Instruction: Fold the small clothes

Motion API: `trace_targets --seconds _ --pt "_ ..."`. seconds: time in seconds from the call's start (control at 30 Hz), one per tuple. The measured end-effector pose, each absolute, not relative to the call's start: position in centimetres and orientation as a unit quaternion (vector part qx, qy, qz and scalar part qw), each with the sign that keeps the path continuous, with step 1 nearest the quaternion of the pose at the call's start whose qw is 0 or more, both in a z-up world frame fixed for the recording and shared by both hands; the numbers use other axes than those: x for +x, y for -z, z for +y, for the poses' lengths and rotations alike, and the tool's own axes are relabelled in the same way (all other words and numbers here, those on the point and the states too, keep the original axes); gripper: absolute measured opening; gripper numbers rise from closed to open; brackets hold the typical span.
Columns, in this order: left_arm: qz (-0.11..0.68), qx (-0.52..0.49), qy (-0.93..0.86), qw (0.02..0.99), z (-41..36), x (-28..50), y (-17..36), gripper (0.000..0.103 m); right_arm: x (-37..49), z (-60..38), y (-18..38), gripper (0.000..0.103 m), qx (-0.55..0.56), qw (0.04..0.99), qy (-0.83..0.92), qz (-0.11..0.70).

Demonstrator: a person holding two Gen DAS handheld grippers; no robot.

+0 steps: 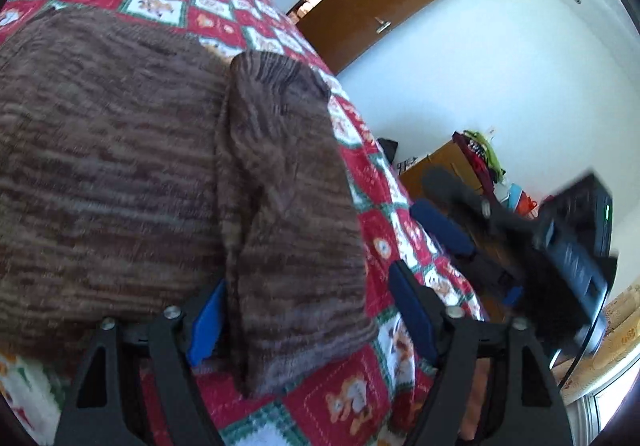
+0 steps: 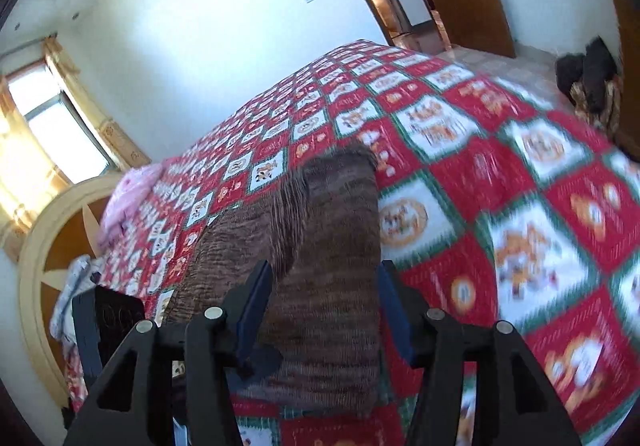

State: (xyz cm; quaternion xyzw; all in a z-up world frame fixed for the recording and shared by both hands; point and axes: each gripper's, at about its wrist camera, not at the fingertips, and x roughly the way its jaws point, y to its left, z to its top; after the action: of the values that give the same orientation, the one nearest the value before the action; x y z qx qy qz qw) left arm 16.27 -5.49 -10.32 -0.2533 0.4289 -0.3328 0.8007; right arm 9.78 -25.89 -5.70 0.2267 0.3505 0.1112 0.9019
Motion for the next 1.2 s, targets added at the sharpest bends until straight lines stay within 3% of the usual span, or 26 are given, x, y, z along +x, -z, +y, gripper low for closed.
trace_targets --seconds 0.07,0.13,0.3,0.4,0.47,0.63,0.7,0.77,0.83,0.87,0.93,1.0,1.2 --pt "0.436 -0.25 0.33 0.799 -5.9 16.6 10.9 0.031 12.1 -25.4 4.6 0.056 0.202 0.902 -0.115 0.363" --pt "0.448 -0.263 0.328 0.789 -5.8 16.9 12.2 0.019 15.1 -24.2 4.2 0.056 0.174 0.896 -0.125 0.39" --pt "0.432 -0.271 0.336 0.792 -5.3 16.8 12.6 0.017 21.3 -19.7 5.4 0.057 0.112 0.873 -0.143 0.452" --pt "0.433 -0.278 0.352 0.782 -4.7 16.9 12.9 0.019 24.1 -17.5 7.0 0.066 0.071 0.86 -0.13 0.488" --pt "0.429 -0.276 0.353 0.784 -4.5 16.8 12.9 0.019 25.6 -16.3 8.4 0.066 0.042 0.85 -0.131 0.508" --pt "0.423 -0.273 0.353 0.789 -5.0 16.6 12.7 0.019 26.5 -14.3 9.5 0.084 -0.012 0.843 -0.139 0.52" --pt "0.421 -0.274 0.355 0.788 -4.5 16.1 12.7 0.019 26.4 -13.5 9.8 0.084 -0.045 0.842 -0.137 0.52" --pt "0.419 -0.284 0.359 0.784 -4.4 16.0 12.9 0.018 25.9 -13.0 10.1 0.074 -0.083 0.845 -0.128 0.513" --pt "0.417 -0.295 0.365 0.778 -4.3 15.8 13.1 0.017 25.7 -13.6 9.9 0.05 -0.092 0.847 -0.12 0.51" --pt "0.416 -0.296 0.367 0.778 -4.2 15.8 13.0 0.014 25.7 -14.3 9.6 0.043 -0.075 0.847 -0.119 0.513" --pt "0.416 -0.294 0.369 0.777 -4.2 15.6 12.9 0.013 26.0 -16.5 9.0 0.018 -0.002 0.843 -0.12 0.524" --pt "0.415 -0.292 0.37 0.778 -4.0 15.4 12.5 0.012 25.6 -18.0 8.6 0.012 0.066 0.839 -0.131 0.525" --pt "0.383 -0.244 0.366 0.812 -3.8 13.7 9.4 0.012 24.1 -20.7 7.6 0.011 0.222 0.822 -0.174 0.494"
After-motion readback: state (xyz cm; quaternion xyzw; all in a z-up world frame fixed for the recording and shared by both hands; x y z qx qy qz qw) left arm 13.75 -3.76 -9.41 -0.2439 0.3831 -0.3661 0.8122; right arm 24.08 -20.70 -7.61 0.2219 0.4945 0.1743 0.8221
